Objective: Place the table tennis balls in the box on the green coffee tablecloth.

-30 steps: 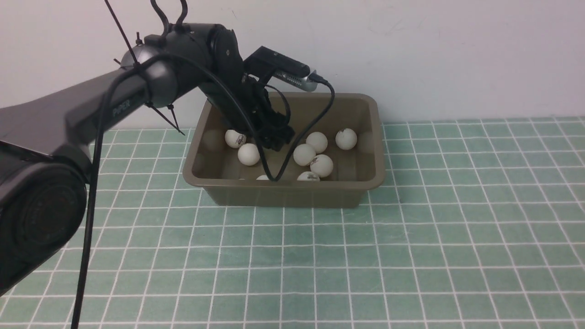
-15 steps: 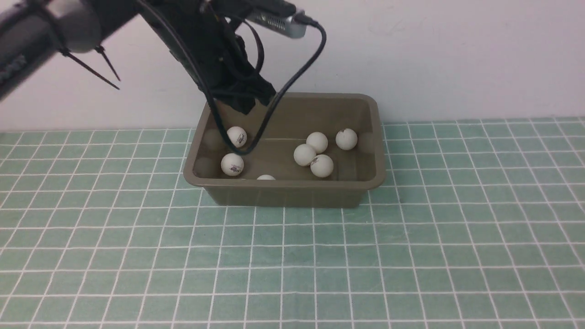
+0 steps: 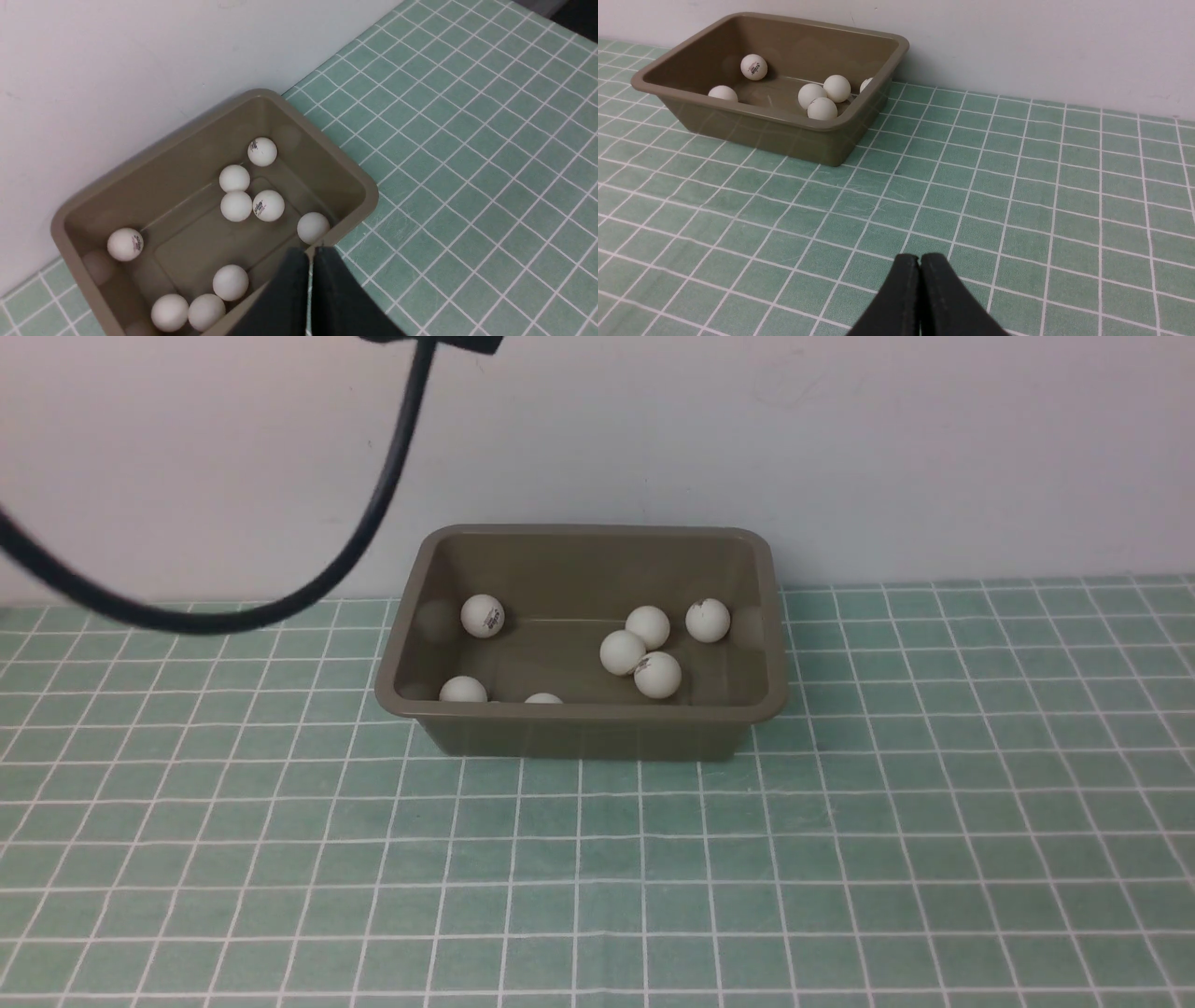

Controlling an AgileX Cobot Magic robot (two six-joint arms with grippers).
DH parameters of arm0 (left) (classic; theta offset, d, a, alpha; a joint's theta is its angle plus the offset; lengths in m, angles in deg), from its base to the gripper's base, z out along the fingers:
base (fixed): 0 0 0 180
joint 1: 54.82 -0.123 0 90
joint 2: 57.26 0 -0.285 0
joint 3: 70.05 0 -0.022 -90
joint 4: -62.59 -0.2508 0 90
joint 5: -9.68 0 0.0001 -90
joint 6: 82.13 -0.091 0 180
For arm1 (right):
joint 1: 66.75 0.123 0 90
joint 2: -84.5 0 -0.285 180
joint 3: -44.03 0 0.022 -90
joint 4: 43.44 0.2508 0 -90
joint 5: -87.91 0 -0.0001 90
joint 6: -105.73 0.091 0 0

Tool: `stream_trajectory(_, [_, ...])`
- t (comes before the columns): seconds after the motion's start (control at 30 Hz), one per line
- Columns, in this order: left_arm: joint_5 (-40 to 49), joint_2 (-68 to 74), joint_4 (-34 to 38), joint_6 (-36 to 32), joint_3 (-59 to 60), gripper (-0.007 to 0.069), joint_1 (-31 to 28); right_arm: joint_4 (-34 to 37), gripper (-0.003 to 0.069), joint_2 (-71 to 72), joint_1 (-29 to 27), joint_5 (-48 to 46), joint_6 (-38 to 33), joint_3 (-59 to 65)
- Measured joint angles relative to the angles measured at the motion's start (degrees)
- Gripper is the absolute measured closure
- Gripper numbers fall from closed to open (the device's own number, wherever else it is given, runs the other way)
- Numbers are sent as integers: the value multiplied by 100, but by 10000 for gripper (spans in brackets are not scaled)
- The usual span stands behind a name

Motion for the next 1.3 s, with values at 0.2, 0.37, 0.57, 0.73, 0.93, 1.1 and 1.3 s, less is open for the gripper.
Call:
stream_trajectory(0.2, [-1064,-876,141,164,1530,629,0,0,675,0,0,0,0,0])
stream_trajectory(0.37, [-2152,-1949,176,249,2849,629,0,0,675,0,0,0,0,0])
stream_trajectory(0.57, [-3021,-3264,394,285,4290,629,0,0,675,0,0,0,0,0])
stream_trajectory(0.73, [-3085,-3977,315,201,4966,629,0,0,675,0,0,0,0,0])
stream_trajectory(0.93, [-3400,-4408,-607,-24,5514,629,0,0,675,0,0,0,0,0])
stream_trajectory(1.1, [-3489,-4462,-1999,19,5990,629,-270,0,675,0,0,0,-2,0])
stream_trajectory(1.3, [-3513,-4893,-2299,1092,6659,629,-1903,0,675,0,0,0,-2,0])
